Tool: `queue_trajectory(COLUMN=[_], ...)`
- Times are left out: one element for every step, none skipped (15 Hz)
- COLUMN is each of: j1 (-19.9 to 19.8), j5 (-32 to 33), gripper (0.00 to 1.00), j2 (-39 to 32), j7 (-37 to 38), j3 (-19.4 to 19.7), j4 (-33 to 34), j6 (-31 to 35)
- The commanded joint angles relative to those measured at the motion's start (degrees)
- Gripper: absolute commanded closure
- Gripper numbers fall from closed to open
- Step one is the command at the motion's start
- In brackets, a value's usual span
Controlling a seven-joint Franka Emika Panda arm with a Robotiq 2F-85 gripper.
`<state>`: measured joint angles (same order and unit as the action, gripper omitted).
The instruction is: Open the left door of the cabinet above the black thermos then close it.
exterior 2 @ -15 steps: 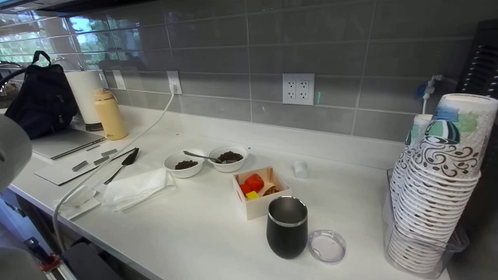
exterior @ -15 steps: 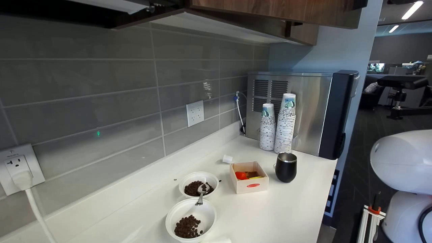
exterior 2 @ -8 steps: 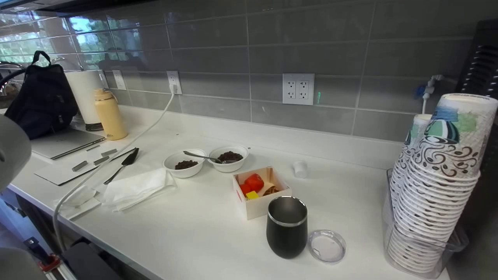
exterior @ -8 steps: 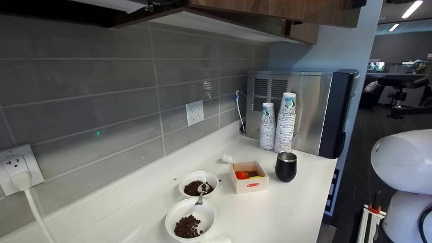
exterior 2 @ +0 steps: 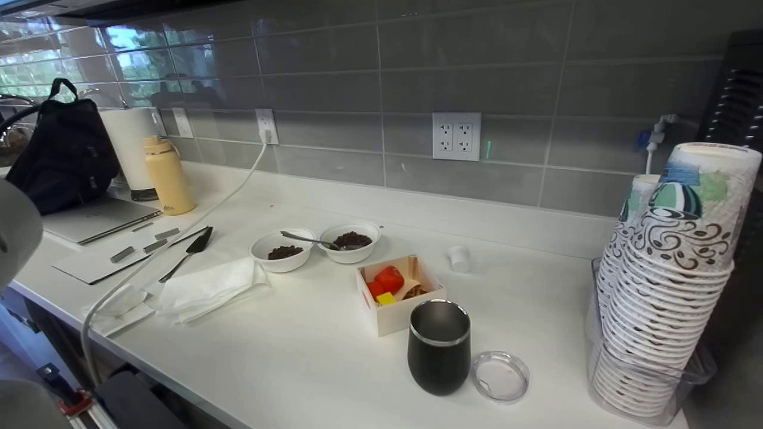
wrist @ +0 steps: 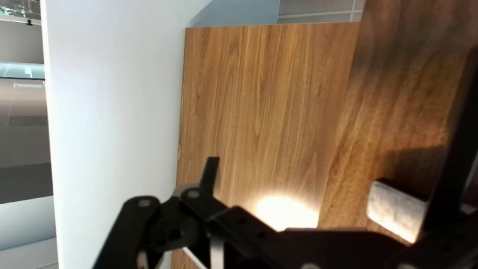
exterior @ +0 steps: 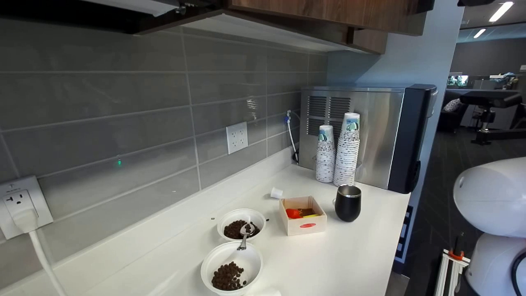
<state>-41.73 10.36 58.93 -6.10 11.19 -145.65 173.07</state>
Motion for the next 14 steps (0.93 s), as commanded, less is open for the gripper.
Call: queue_trajectory(j1=[3.23, 4.29, 5.57, 5.82, 6.20, 6.87, 7.52, 8.29, 9.55, 10.37, 12.33, 13.41, 14.49, 15.63], j5=[0.09, -0.07, -0.17, -0.19, -0.19, -0.31, -0.34, -0.45, -0.70, -0.81, -1.21, -1.34, -1.41, -1.46], gripper=[0.00, 0.00, 0.00, 0.00, 0.00, 0.00, 0.00, 0.00, 0.00, 0.00, 0.00, 0.00, 0.00, 0.00], j2=[-7.27, -8.51, -9.51, -11.02, -12.38, -13.69, -14.75, -15.84, -16.68, -17.56, -18.24, -18.99, -19.61, -20.08], j7=[-1.79, -1.51, -1.49, -0.74, -0.10, 0.47, 0.77, 1.13, 1.31, 1.60, 1.47, 1.68, 1.89, 1.91], j3=[2.78, 2.78, 2.98, 2.31, 1.72, 1.19, 0.90, 0.60, 0.48, 0.35, 0.80, 0.79, 0.80, 0.95], j4=[5.64, 6.74, 7.73, 8.97, 10.08, 11.15, 12.16, 13.20, 14.17, 15.07, 15.99, 16.83, 17.55, 18.16], j6=[-1.86, -2.27, -2.82, -3.06, -3.24, -3.52, -4.02, -4.67, -5.40, -5.95, -6.96, -7.56, -8.21, -8.86])
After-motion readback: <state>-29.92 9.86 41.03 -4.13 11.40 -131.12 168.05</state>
